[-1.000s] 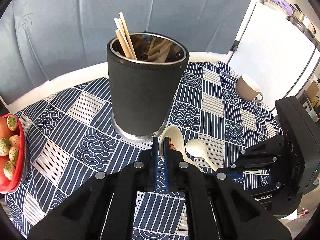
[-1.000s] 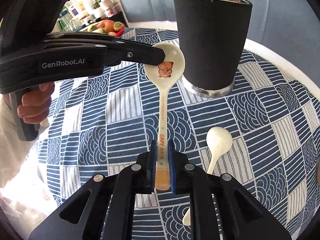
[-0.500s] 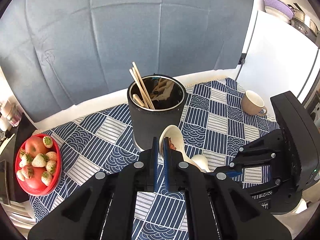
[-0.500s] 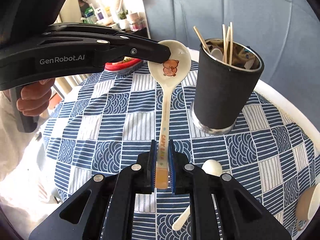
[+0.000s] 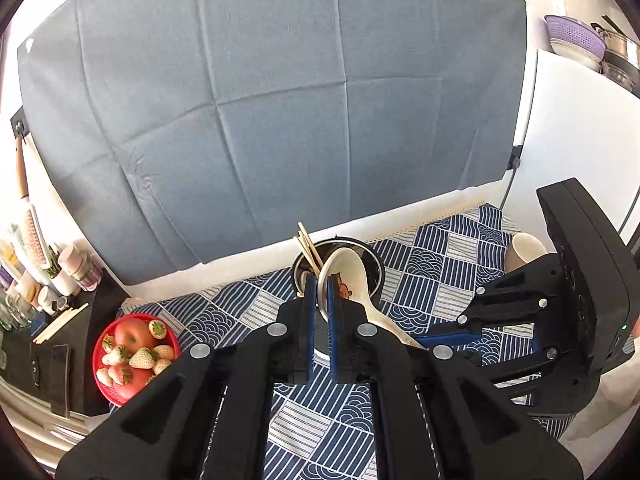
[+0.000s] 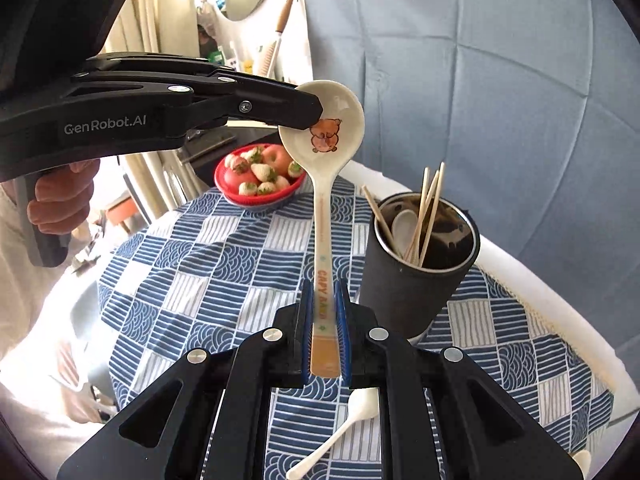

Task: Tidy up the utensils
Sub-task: 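Lift the bear-print spoon with both grippers and carry it over the black holder, then lower the bear-print spoon into the holder and open the left then right gripper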

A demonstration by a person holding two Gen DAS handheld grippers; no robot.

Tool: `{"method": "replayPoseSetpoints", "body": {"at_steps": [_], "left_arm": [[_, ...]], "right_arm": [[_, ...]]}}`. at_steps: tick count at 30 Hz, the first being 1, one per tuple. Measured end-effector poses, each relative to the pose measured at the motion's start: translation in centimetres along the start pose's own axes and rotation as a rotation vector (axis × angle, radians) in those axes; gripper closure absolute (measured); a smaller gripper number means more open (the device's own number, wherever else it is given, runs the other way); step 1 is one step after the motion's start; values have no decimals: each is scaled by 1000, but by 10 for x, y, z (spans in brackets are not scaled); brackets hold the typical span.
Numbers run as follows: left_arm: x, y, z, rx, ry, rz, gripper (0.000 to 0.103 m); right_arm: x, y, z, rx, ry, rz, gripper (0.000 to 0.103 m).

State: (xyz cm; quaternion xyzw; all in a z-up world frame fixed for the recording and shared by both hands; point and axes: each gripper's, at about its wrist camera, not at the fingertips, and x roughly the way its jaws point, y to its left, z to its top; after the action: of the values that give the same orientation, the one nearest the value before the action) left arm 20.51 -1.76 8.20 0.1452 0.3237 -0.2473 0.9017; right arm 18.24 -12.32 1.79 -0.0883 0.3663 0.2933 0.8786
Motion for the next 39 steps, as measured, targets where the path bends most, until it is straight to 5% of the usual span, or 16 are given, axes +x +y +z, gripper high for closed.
{"method": "replayPoseSetpoints", "body": {"at_steps": [19, 39], "left_arm": [[18, 2, 50, -77, -35, 120, 97], [74, 7, 45, -85, 63, 68, 96]], "right_arm": [[27, -65, 41, -91, -39, 82, 92], [79, -87, 24, -36, 0, 98, 92]]}}
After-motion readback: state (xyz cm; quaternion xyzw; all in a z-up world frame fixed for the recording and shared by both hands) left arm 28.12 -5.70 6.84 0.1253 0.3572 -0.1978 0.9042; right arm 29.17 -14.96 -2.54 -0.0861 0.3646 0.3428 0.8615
